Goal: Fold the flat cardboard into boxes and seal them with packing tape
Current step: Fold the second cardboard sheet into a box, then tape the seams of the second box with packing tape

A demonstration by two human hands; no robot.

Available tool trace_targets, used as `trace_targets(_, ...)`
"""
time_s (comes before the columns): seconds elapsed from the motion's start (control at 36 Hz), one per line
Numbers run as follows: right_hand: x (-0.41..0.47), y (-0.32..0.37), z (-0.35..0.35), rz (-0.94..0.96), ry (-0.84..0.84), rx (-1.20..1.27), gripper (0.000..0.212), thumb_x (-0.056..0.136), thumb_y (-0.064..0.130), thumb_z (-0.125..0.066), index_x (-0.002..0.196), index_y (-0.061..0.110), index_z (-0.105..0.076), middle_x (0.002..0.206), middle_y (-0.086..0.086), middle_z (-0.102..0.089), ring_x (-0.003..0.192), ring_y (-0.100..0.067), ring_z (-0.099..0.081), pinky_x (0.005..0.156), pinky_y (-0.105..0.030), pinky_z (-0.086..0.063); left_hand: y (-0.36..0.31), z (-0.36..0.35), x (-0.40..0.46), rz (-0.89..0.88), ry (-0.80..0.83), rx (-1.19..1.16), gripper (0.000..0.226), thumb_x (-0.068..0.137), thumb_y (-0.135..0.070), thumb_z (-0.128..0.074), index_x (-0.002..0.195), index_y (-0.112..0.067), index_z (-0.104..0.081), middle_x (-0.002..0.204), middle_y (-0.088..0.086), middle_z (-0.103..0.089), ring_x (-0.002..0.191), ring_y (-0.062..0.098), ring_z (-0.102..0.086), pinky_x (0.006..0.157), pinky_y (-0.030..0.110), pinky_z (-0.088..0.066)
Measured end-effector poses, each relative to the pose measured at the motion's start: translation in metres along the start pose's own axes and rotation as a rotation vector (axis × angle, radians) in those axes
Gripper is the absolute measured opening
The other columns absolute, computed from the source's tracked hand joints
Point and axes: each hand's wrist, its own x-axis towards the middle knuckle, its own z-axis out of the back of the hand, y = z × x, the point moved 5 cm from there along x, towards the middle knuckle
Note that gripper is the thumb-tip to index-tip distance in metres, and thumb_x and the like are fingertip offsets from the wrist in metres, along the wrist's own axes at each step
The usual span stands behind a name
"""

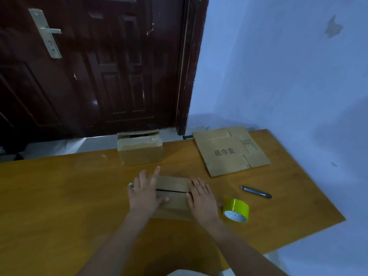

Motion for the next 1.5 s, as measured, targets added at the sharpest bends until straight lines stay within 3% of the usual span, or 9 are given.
trace_targets(0.14, 0.0, -0.001, -0.01, -0.015, 0.057, -0.04, 0.052, 0.087, 0.038, -0.034, 0.123, 0.012, -0.061, 0.132, -0.002, -0.058, 0.128, -0.017, -0.043, 0.092, -0.045, -0.048, -0.029, -0.011, 0.012, -0.496, 0.074, 0.105, 0.056, 0.093, -0.039, -0.045, 0.145, -0.037, -0.028, 0.153, -0.004, 0.029, 0.139, 0.022, 0.031, 0.112, 0.046, 0.018)
trace_targets(0.28, 0.0, -0.006, -0.018, 0.067, 0.127, -0.105, 0.058, 0.098, 0.045, -0.019, 0.135, 0.01, -0.048, 0.141, -0.005, -0.049, 0.133, -0.02, -0.043, 0.102, -0.045, -0.04, -0.043, -0.038, 0.024, -0.531, 0.109, 0.101, 0.091, 0.067, -0.076, 0.025, 0.149, -0.038, 0.007, 0.155, -0.004, 0.026, 0.138, 0.018, 0.033, 0.114, 0.042, 0.016)
trace_targets(0.36, 0.004, -0.011, -0.018, 0.105, 0.16, -0.078, 0.063, 0.098, 0.048, -0.013, 0.14, 0.01, -0.041, 0.146, -0.005, -0.042, 0.137, -0.019, -0.035, 0.107, -0.044, -0.034, -0.045, -0.047, 0.024, -0.476, 0.093, 0.111, 0.095, 0.057, -0.073, 0.039, 0.144, -0.039, 0.02, 0.154, -0.006, 0.026, 0.139, 0.018, 0.03, 0.115, 0.043, 0.015)
trace_targets(0.47, 0.008, -0.015, -0.014, 0.175, 0.227, 0.193, 0.071, 0.09, 0.054, -0.021, 0.149, 0.014, -0.021, 0.157, 0.0, -0.015, 0.144, -0.009, -0.001, 0.117, -0.035, -0.006, -0.045, -0.049, 0.023, -0.402, 0.059, 0.051, 0.087, 0.062, -0.072, 0.036, 0.142, -0.041, 0.019, 0.155, -0.008, 0.02, 0.142, 0.016, 0.025, 0.116, 0.044, 0.012)
trace_targets(0.61, 0.024, -0.041, 0.013, 0.02, 0.088, 0.478, 0.05, 0.09, 0.042, -0.038, 0.134, 0.02, -0.05, 0.141, 0.006, -0.046, 0.13, -0.007, -0.041, 0.105, -0.023, -0.033, -0.045, -0.049, 0.025, -0.366, 0.057, 0.016, 0.085, 0.067, -0.074, 0.03, 0.145, -0.044, 0.014, 0.158, -0.008, 0.014, 0.144, 0.016, 0.018, 0.117, 0.044, 0.011)
trace_targets(0.69, 0.038, -0.076, 0.023, -0.229, 0.06, 0.394, 0.036, 0.094, 0.028, -0.043, 0.128, 0.015, -0.05, 0.13, -0.002, -0.049, 0.11, -0.022, -0.054, 0.08, -0.031, -0.042, -0.044, -0.048, 0.025, -0.366, 0.053, 0.032, 0.082, 0.069, -0.073, 0.028, 0.145, -0.044, 0.014, 0.158, -0.009, 0.012, 0.145, 0.017, 0.016, 0.117, 0.045, 0.009)
trace_targets(0.81, 0.052, -0.13, 0.0, -0.496, 0.398, 0.217, 0.018, 0.095, 0.022, -0.044, 0.093, 0.006, -0.049, 0.099, -0.013, -0.048, 0.087, -0.028, -0.05, 0.072, -0.033, -0.038, -0.043, -0.048, 0.026, -0.362, 0.053, 0.031, 0.079, 0.073, -0.072, 0.024, 0.146, -0.044, 0.013, 0.159, -0.009, 0.011, 0.145, 0.016, 0.015, 0.117, 0.045, 0.009)
trace_targets(0.94, 0.039, -0.143, -0.035, -0.429, 0.837, -0.036, 0.01, 0.084, 0.02, -0.056, 0.087, 0.013, -0.062, 0.094, -0.006, -0.06, 0.082, -0.02, -0.054, 0.065, -0.028, -0.039, -0.043, -0.047, 0.027, -0.351, 0.061, 0.015, 0.073, 0.078, -0.071, 0.014, 0.146, -0.044, 0.01, 0.159, -0.009, 0.008, 0.145, 0.016, 0.014, 0.117, 0.044, 0.01)
trace_targets(1.5, 0.024, -0.143, -0.057, -0.378, 0.956, -0.246, 0.009, 0.09, 0.015, -0.052, 0.095, 0.015, -0.059, 0.072, 0.002, -0.048, 0.082, -0.021, -0.056, 0.067, -0.029, -0.041, -0.043, -0.045, 0.028, -0.352, 0.05, -0.005, 0.071, 0.082, -0.068, 0.005, 0.148, -0.043, 0.003, 0.159, -0.009, -0.003, 0.146, 0.017, 0.006, 0.117, 0.043, 0.009)
